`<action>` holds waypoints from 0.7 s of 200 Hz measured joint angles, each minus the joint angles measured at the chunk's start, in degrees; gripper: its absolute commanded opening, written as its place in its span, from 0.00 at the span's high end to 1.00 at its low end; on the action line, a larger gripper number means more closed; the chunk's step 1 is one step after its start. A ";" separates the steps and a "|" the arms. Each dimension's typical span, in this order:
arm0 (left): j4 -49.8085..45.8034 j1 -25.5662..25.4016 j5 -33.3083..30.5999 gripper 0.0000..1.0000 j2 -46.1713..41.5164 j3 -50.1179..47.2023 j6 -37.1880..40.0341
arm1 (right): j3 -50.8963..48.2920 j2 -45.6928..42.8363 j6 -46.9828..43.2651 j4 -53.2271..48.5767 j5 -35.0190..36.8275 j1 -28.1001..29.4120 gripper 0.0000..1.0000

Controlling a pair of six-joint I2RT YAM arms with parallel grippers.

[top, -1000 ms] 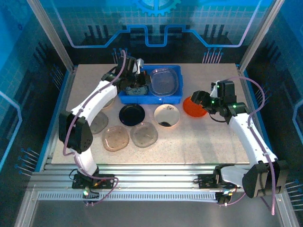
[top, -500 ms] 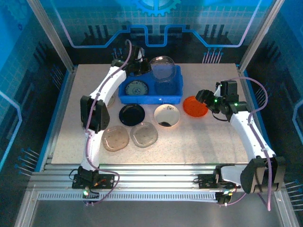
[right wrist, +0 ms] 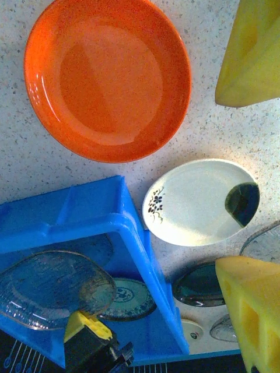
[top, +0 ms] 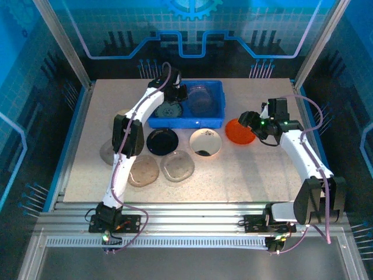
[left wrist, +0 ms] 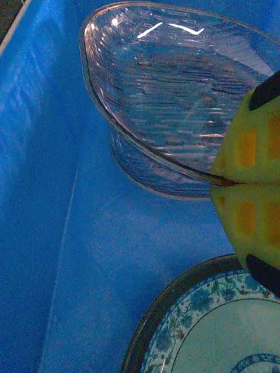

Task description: Place the plates into the plastic bin on the countertop

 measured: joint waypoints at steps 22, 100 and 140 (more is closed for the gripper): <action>0.02 -0.17 -0.04 1.00 0.83 0.39 -0.04 | 0.00 0.87 -0.20 0.35 -0.26 0.48 0.30; 0.00 -1.11 0.04 0.62 3.08 2.62 -0.61 | 0.00 2.40 -1.70 0.33 -1.07 5.33 0.26; -0.07 -1.14 0.04 0.55 3.06 3.13 -0.09 | -0.02 2.40 -2.71 -0.31 -1.05 7.52 0.30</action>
